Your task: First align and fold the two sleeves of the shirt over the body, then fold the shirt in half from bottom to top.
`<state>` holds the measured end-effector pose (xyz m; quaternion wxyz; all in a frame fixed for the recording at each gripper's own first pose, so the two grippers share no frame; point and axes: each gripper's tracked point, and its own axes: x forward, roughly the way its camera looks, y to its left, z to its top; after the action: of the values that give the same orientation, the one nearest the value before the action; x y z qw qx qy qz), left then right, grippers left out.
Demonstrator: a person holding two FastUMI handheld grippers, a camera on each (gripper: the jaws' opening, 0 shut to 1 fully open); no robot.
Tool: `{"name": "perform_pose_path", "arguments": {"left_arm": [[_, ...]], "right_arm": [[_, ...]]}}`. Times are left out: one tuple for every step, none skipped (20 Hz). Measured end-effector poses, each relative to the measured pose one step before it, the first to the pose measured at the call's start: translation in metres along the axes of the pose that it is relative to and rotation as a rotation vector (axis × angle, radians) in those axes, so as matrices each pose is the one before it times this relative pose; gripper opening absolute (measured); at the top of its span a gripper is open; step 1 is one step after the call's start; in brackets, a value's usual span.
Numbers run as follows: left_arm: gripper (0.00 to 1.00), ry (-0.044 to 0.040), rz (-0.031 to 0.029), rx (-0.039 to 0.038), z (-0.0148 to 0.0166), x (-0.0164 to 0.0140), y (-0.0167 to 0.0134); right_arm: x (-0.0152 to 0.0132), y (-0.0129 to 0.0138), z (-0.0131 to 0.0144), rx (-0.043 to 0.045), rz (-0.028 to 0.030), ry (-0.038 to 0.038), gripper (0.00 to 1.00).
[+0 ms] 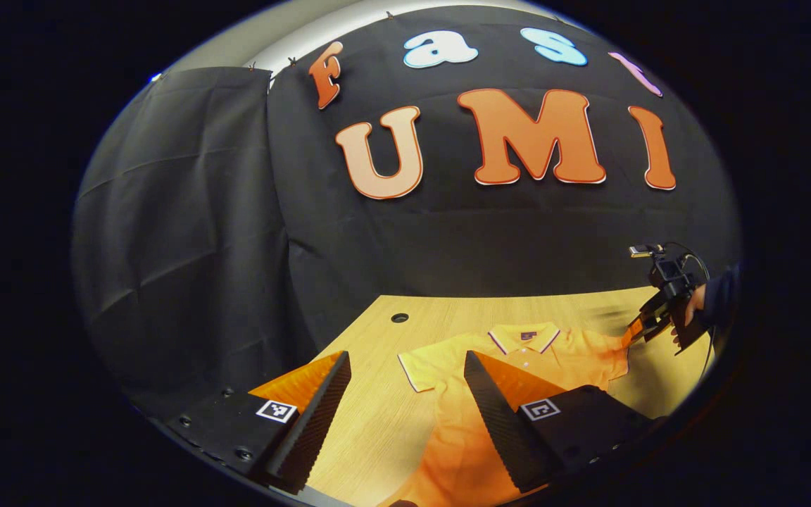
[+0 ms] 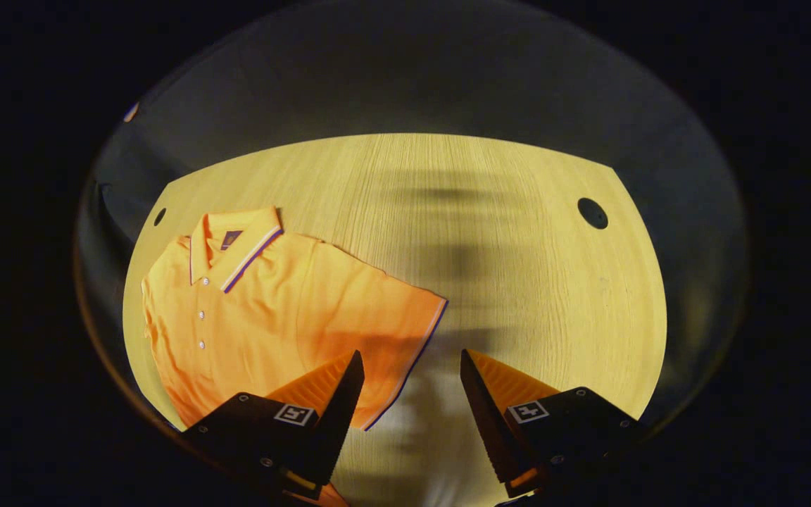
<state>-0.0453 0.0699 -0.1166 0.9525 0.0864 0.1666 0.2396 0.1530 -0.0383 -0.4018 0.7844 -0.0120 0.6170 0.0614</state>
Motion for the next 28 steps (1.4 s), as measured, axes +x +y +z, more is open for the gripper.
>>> {"name": "perform_pose_path", "arguments": {"left_arm": [[0.99, 0.00441, 0.00588, -0.0043, -0.00159, 0.00094, 0.00117], [0.99, 0.00689, 0.00332, -0.00503, -0.00061, 0.00107, 0.00023], [0.99, 0.00659, 0.00146, -0.00561, -0.00273, 0.00092, 0.00123], [0.99, 0.00777, -0.00041, -0.00501, -0.0014, 0.00124, -0.00129], [0.99, 0.00698, 0.00129, -0.00534, -0.00174, -0.00112, 0.00025], [0.99, 0.00237, 0.00026, -0.00435, -0.00033, 0.00004, 0.00031], [0.99, 0.00229, 0.00114, -0.00033, -0.00143, -0.00006, -0.00008], [0.99, 0.00241, -0.00037, -0.00017, 0.00039, 0.00013, 0.00006], [0.99, 0.003, -0.00061, -0.0029, -0.00164, -0.00019, 0.00031], [0.99, 0.00493, -0.00121, -0.00641, -0.00082, 0.00069, -0.00018], [0.99, 0.00522, -0.00074, -0.00645, -0.00162, 0.00058, 0.00048], [0.99, 0.00471, 0.00146, -0.00887, -0.00148, 0.00102, 0.00049], [0.99, 0.0024, 0.00024, -0.0087, -0.00105, 0.00068, -0.00022], [0.99, 0.00362, -0.00161, -0.00978, -0.00011, 0.00021, -0.00033], [0.99, 0.00415, -0.00206, -0.00859, -0.00132, 0.00026, 0.00025], [0.99, 0.00196, -0.00094, -0.00657, -0.00053, 0.00044, 0.00073], [0.99, 0.00088, -0.00024, -0.005, -0.00161, 0.00079, 0.00076], [0.99, -0.00066, 0.00044, -0.00452, 0.00029, 0.00051, 0.00158], [0.99, 0.00018, 0.00027, -0.00543, 0.00117, -0.00057, 0.0028], [0.99, 0.00143, 0.00173, -0.00528, -0.0015, -0.00109, 0.00249], [0.99, 0.00097, 0.00004, -0.00326, 0.0006, -0.00023, 0.00138], [0.99, 0.0015, -0.00089, -0.00377, -0.00061, -0.00044, 0.00089], [0.99, 0.00073, -0.00214, -0.00148, -0.00104, 0.00098, -0.00039], [0.99, -0.00131, -0.00033, 0.00363, 0.00284, -0.0004, -0.00001], [0.99, -0.0061, 0.00136, 0.00432, -0.00036, -0.00032, 0.00026], [1.0, -0.0034, 0.00104, 0.00167, -0.00051, -0.00209, 0.00141], [1.0, 0.00189, 0.00081, -0.00246, -0.00062, 0.00131, 0.00023], [1.0, 0.00082, 0.00057, -0.00325, 0.00011, 0.00028, 0.00026]], "right_arm": [[0.00399, -0.00031, 0.00015, -0.00083, 0.00176, 0.01948, 0.84], [0.00433, 0.00105, -0.00101, -0.00518, 0.00144, 0.01846, 0.84], [0.00433, -0.00007, 0.00029, -0.00396, -0.00429, 0.01501, 0.84], [0.00478, -0.00019, -0.00055, -0.00701, -0.00762, 0.01919, 0.84], [0.00335, -0.00146, -0.00182, -0.00522, -0.0131, 0.01872, 0.84], [0.00357, 0.00039, 0.0007, -0.00036, -0.00517, 0.01839, 0.84], [0.00211, 0.00149, -0.00076, 0.00241, 0.00532, 0.0148, 0.84], [0.00238, 0.00068, -0.00025, 0.0021, 0.00266, 0.01343, 0.84], [0.00203, 0.00045, -0.00137, 0.00521, 0.00138, 0.02069, 0.84], [-0.00036, 0.00106, 0.00414, 0.00594, 0.00295, -0.00606, 0.84], [0.00029, 0.00153, 0.0002, 0.01119, -0.00574, 0.00719, 0.83], [0.00027, 0.00121, -0.00049, 0.0022, -0.0024, 0.01304, 0.72], [-0.00131, 0.00056, -0.00075, -0.00563, -0.0011, 0.01422, 0.7], [-0.00016, 0.00018, 0.00042, 0.00873, 0.00457, 0.00814, 0.69], [-0.00097, -0.00256, 0.00088, 0.00967, -0.00022, 0.01035, 0.61], [0.00151, -0.00454, -0.00052, 0.01661, 0.00047, 0.00488, 0.51], [-0.00076, -0.00344, -0.00002, 0.04038, 0.00991, 0.01022, 0.37], [-0.00126, 0.00119, -0.00078, 0.02445, 0.02309, -0.00062, 0.27], [0.00055, -0.0016, -0.00037, 0.00315, 0.01907, -0.00247, 0.25], [-0.00071, -0.00243, 0.00018, 0.00297, 0.00813, -0.00732, 0.25], [0.00113, 0.00366, 0.00227, 0.02691, 0.01277, -0.01306, 0.18], [0.0008, 0.00556, -0.00218, 0.00976, 0.03877, 0.00275, 0.11], [-0.00396, 0.0061, -0.00076, 0.01854, 0.02769, 0.01198, 0.06], [-0.00362, 0.00642, -0.00413, -0.00142, 0.02627, 0.01482, 0.06], [-0.00238, 0.00431, 0.00447, -0.00804, 0.00401, -0.0278, 0.05], [-0.0032, 0.00196, 0.00678, -0.01325, -0.0081, -0.03446, 0.06], [-0.00866, 0.00955, 0.00205, -0.00902, 0.02283, -0.00838, 0.05], [-0.00603, 0.00916, 0.00302, 0.0017, 0.01687, -0.00825, 0.05]]}}
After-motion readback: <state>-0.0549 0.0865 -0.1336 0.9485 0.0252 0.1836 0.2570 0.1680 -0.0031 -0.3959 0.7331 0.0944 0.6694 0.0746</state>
